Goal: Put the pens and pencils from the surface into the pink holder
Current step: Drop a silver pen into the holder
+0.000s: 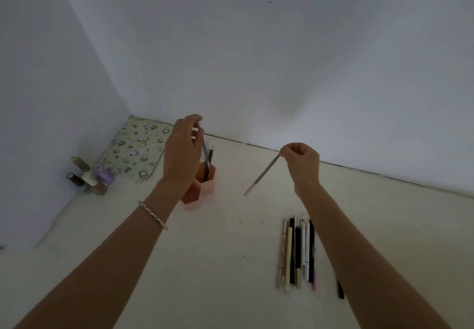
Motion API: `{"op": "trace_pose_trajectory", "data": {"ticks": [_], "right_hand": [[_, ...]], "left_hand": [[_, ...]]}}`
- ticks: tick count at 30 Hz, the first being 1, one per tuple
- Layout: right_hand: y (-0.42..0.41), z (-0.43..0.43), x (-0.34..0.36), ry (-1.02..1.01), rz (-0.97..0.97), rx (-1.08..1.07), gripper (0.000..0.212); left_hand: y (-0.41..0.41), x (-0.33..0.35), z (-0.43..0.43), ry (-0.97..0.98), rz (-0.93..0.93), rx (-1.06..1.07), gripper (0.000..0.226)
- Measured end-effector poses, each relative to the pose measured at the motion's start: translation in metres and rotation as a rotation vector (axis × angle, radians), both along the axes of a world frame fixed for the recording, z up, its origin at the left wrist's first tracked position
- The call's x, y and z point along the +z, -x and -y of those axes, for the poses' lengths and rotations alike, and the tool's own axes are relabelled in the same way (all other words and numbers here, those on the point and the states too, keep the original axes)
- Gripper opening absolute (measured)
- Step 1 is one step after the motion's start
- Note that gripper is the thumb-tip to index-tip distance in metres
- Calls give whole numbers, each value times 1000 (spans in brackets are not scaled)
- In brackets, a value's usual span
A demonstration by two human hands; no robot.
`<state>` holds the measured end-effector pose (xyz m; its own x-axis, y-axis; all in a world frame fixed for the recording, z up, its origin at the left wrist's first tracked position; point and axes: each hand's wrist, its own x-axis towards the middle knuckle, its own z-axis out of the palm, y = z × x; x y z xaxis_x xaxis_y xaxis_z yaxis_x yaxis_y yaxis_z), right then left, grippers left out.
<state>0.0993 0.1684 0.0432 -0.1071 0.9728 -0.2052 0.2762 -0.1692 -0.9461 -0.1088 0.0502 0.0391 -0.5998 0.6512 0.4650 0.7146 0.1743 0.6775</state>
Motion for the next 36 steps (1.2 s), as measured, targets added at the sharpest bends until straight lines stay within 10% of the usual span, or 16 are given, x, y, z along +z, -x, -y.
{"op": "trace_pose_trajectory", "data": {"ticks": [7, 25, 36], "right_hand": [[18, 11, 16, -19, -105, 21, 7], [75, 54, -22, -314, 219, 342, 25], [-52, 6, -5, -253, 193, -23, 19]], "left_hand": [[7, -23, 3, 357, -529, -46, 27], [-39, 10, 16, 85, -196, -2, 27], [-198, -80, -6, 921, 238, -354, 25]]}}
